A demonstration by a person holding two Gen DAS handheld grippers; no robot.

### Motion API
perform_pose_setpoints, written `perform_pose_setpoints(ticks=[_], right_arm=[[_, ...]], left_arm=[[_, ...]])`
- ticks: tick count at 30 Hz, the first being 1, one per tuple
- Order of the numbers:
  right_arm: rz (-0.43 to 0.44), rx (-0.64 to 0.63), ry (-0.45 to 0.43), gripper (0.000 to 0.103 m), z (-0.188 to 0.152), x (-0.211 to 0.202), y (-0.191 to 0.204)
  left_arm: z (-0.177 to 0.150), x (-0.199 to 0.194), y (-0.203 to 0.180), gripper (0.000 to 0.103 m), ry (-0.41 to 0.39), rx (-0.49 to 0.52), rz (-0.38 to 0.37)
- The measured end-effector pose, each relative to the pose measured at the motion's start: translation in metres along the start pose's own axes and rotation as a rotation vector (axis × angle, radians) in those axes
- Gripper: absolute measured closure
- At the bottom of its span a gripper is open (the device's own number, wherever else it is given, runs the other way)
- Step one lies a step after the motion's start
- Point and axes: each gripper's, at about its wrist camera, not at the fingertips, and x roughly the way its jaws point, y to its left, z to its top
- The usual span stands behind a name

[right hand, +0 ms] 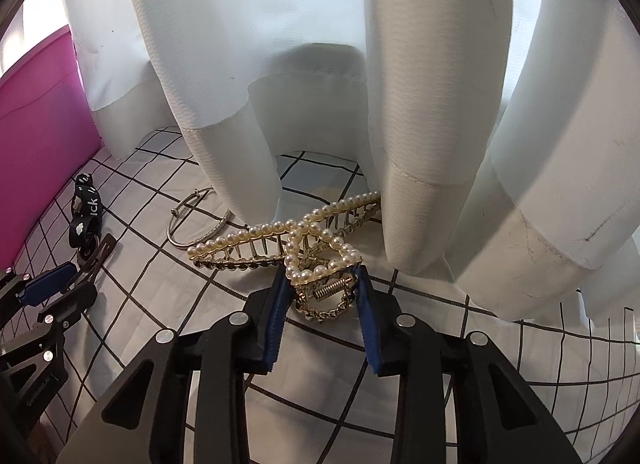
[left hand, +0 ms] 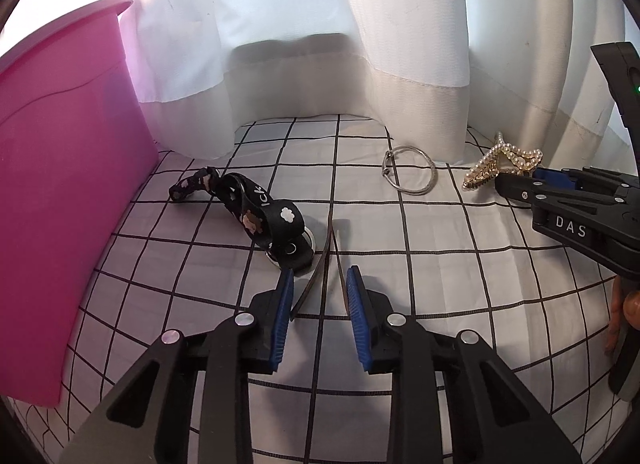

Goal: Organize jewelry
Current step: 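Close the left tool on the black clip while the right tool grasps the pearl hair claw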

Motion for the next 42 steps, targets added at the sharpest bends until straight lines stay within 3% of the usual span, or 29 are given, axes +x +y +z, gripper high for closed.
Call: perform_pose_setpoints(ticks=[13, 42], right_arm=[[0.018, 0.032, -0.011, 0.071, -0.024, -0.021, 0.011], [0.009, 0.050, -0.060, 0.072, -0.034, -0.095, 0.037]], left_arm=[[-0.015, -0.023, 0.011, 0.091, -0.009, -0.030, -0.050], [-0.018, -0.088, 0.039, 0.091, -0.072, -0.064, -0.093]])
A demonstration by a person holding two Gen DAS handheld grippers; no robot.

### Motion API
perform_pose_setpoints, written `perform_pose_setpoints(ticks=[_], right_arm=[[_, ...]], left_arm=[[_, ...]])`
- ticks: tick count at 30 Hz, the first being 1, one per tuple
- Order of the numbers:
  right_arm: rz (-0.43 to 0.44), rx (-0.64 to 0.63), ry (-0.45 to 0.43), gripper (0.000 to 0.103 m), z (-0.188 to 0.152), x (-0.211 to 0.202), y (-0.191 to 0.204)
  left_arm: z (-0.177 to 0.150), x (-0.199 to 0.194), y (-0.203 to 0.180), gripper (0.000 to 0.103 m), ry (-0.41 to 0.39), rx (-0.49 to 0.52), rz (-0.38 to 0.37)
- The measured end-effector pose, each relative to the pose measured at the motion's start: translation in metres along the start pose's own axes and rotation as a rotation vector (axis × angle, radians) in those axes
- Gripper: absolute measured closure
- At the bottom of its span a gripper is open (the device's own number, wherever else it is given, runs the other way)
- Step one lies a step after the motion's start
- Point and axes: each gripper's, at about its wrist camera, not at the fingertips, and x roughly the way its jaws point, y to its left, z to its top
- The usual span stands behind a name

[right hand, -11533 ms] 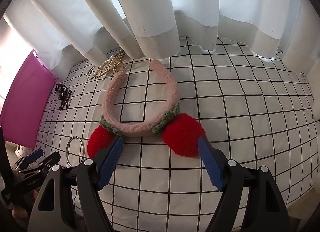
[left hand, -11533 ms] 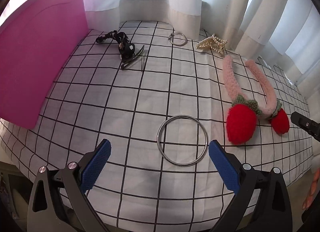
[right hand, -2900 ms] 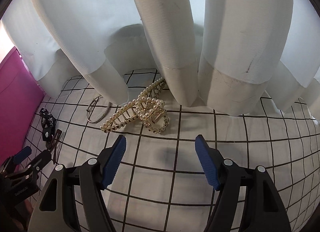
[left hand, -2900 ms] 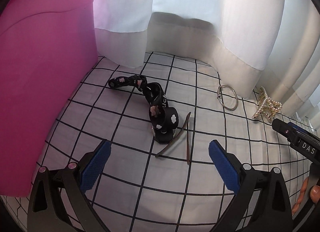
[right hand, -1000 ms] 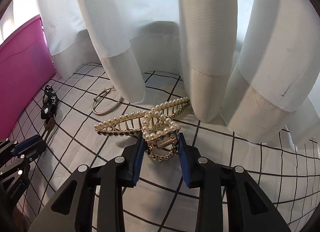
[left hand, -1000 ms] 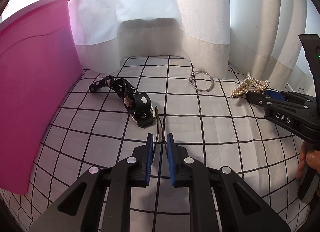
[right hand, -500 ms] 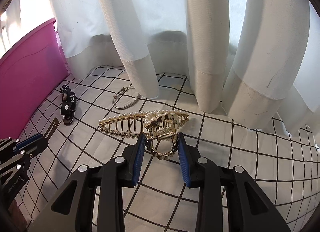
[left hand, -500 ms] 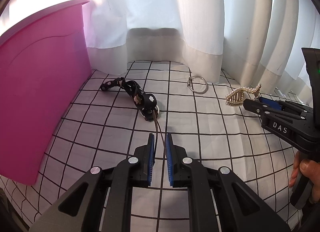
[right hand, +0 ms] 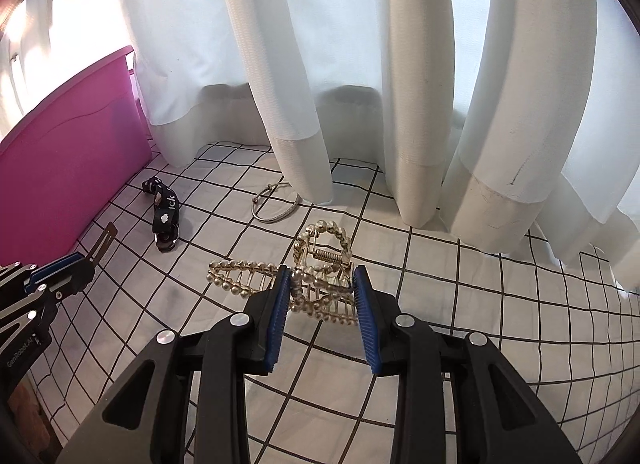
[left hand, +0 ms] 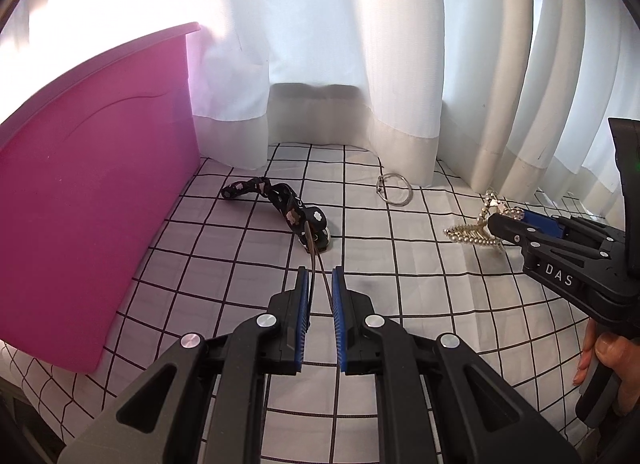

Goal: Organize jewelry
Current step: 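Close the left tool on the black clip while the right tool grasps the pearl hair claw, then carry the clip and pearl claw over the pink tub and open both tools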

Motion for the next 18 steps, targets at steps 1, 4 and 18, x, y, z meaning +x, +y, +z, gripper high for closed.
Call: perform_pose_setpoints(ticks=[1, 4, 18], right_arm=[[0.000, 0.000, 0.000, 0.072, 0.000, -0.003, 0.000], [-0.006, -0.002, 0.005, 0.072, 0.002, -0.006, 0.004], [-0.003, -0.027, -0.032, 0.072, 0.024, -0.039, 0.030]], left_arm=[[0.001, -0.003, 0.000, 0.091, -0.005, 0.001, -0.001], [0.005, -0.010, 0.002, 0.091, -0.021, 0.002, -0.005], [0.024, -0.052, 0.017, 0.091, -0.094, 0.006, -0.005]])
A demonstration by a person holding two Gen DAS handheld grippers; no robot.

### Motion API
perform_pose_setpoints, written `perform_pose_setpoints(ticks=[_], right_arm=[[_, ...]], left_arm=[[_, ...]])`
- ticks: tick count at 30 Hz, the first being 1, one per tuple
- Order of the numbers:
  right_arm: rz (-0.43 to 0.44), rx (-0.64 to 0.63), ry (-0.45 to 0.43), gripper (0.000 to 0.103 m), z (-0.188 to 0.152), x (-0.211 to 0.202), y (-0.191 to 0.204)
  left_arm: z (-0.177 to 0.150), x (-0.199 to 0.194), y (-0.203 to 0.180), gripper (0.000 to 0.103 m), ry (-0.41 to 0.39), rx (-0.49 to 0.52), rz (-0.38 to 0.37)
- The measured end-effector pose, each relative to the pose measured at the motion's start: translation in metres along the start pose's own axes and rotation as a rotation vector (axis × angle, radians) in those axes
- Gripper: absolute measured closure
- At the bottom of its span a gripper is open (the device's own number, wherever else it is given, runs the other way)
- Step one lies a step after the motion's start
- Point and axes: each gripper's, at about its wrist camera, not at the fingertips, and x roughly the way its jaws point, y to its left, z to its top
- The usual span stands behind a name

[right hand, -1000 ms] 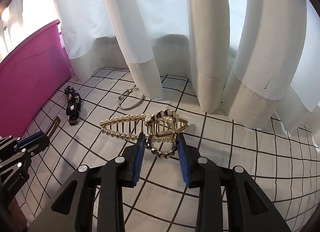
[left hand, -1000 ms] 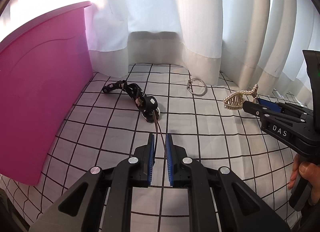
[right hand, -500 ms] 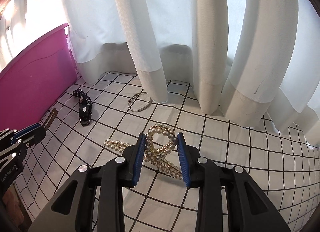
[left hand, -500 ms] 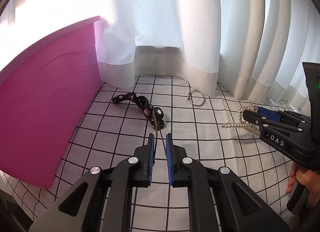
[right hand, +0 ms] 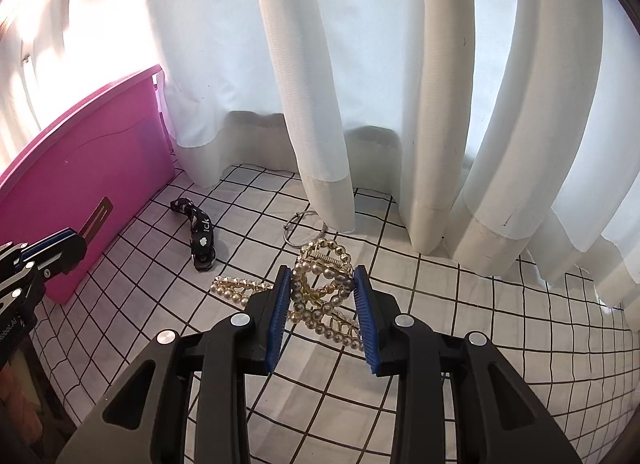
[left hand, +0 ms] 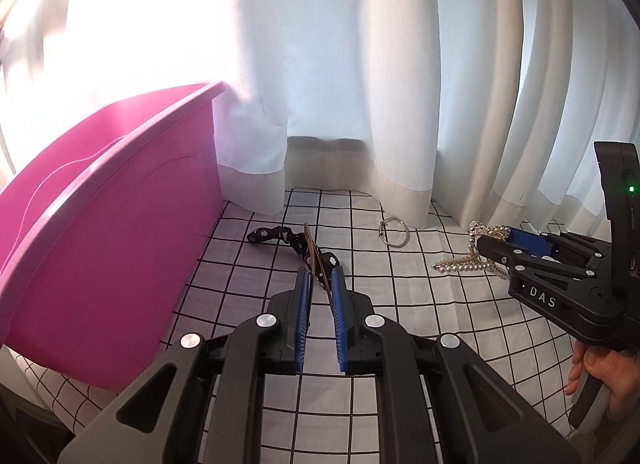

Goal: Organize jewelry
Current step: 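Carry the clip and pearl claw over the pink tub and open both tools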

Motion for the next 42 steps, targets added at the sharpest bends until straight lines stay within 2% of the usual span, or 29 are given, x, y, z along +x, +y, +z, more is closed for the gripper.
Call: perform_pose_setpoints(ticks=[14, 26, 34, 42], right_arm=[[0.054, -0.100, -0.139, 0.072, 0.064, -0.049, 0.068], [0.181, -0.204, -0.274, 0.072, 0.136, -0.077, 0.157], [0.273, -0.285, -0.302, 0.072, 0.164, -0.075, 0.222], [0.325, -0.360, -0.254, 0.072, 0.172, -0.047, 0.275]], left_arm=[[0.045, -0.065, 0.045, 0.091, -0.162, -0.034, 0.030], [0.076, -0.119, 0.115, 0.090, -0.314, -0.066, 0.179], [0.076, -0.130, 0.174, 0.090, -0.324, -0.123, 0.276], [0.067, -0.109, 0.229, 0.089, -0.239, -0.221, 0.326]])
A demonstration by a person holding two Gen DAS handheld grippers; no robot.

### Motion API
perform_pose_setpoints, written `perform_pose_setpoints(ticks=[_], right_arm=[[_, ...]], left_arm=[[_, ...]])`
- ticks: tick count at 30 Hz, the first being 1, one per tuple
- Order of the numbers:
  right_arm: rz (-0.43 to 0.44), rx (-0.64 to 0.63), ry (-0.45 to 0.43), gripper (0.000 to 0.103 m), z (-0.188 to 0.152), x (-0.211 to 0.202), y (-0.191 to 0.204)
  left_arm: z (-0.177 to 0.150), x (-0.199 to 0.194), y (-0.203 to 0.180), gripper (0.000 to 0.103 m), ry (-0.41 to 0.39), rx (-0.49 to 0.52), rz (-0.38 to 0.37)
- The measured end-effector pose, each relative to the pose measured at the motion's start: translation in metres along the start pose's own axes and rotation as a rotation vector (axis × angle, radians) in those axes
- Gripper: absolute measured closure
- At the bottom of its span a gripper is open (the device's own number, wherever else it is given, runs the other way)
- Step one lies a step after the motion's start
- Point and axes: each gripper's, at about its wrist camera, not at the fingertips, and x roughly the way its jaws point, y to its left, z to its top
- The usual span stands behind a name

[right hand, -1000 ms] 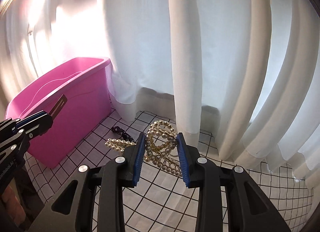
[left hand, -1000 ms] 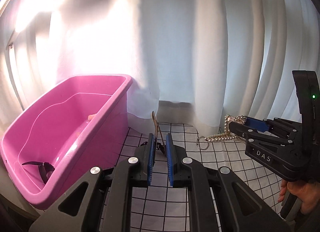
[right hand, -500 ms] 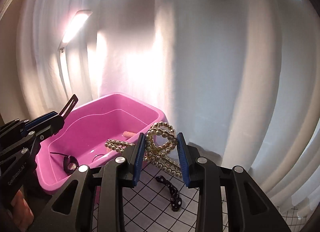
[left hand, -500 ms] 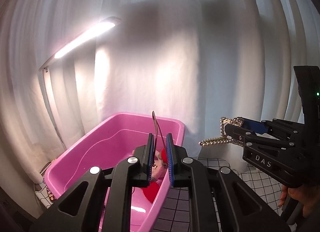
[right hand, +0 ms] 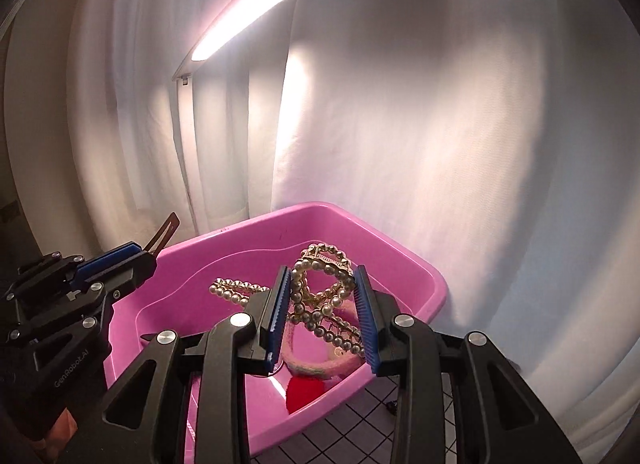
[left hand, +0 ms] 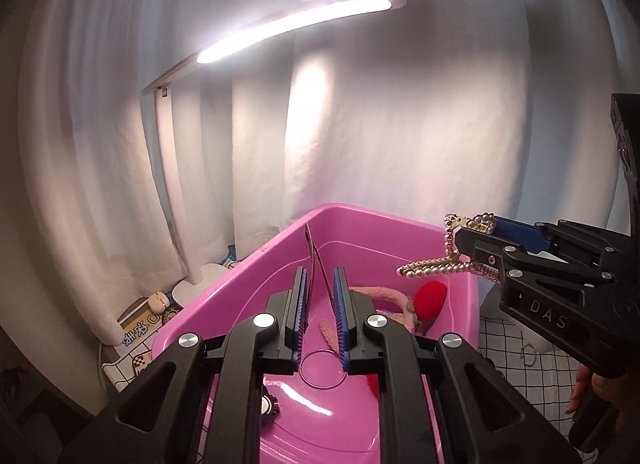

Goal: Organize jewelry
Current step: 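Carry the clip and pearl claw over the pink tub and open both tools, then move both tools back to the table toward the black strap and silver hoop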

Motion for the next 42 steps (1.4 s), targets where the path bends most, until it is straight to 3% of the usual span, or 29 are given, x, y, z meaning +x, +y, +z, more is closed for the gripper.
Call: perform_pose_setpoints(ticks=[11, 24, 25, 26, 27, 28, 30, 32, 34, 42], right_arm=[[0.030, -0.018, 0.138, 0.072, -0.008, 0.059, 0.014], [0.003, -0.008, 0.245, 0.072, -0.017, 0.090, 0.013], [-0.004, -0.009, 0.239, 0.071, -0.017, 0.088, 0.014], [-0.012, -0.011, 0.241, 0.060, -0.016, 0.087, 0.014], [-0.020, -0.014, 0.244, 0.051, -0.015, 0.085, 0.014], [-0.029, -0.019, 0.240, 0.040, -0.014, 0.082, 0.015], [-0.035, -0.019, 0.222, 0.039, -0.011, 0.076, 0.015], [-0.040, -0.015, 0.219, 0.039, -0.010, 0.075, 0.014], [-0.039, -0.007, 0.219, 0.039, -0.009, 0.073, 0.013], [-0.040, 0.010, 0.226, 0.039, -0.014, 0.070, 0.015]], left_arm=[[-0.015, 0.053, 0.037, 0.087, 0.193, -0.118, 0.048], [-0.019, 0.081, 0.042, 0.085, 0.339, -0.122, 0.052], [-0.020, 0.082, 0.043, 0.084, 0.347, -0.126, 0.053], [-0.020, 0.083, 0.044, 0.083, 0.354, -0.130, 0.051], [-0.021, 0.083, 0.044, 0.074, 0.360, -0.133, 0.048], [-0.021, 0.083, 0.045, 0.054, 0.364, -0.137, 0.054], [-0.021, 0.079, 0.048, 0.034, 0.347, -0.148, 0.064], [-0.020, 0.075, 0.049, 0.032, 0.336, -0.146, 0.072], [-0.020, 0.074, 0.050, 0.021, 0.345, -0.146, 0.079], [-0.022, 0.063, 0.053, 0.008, 0.344, -0.155, 0.106]])
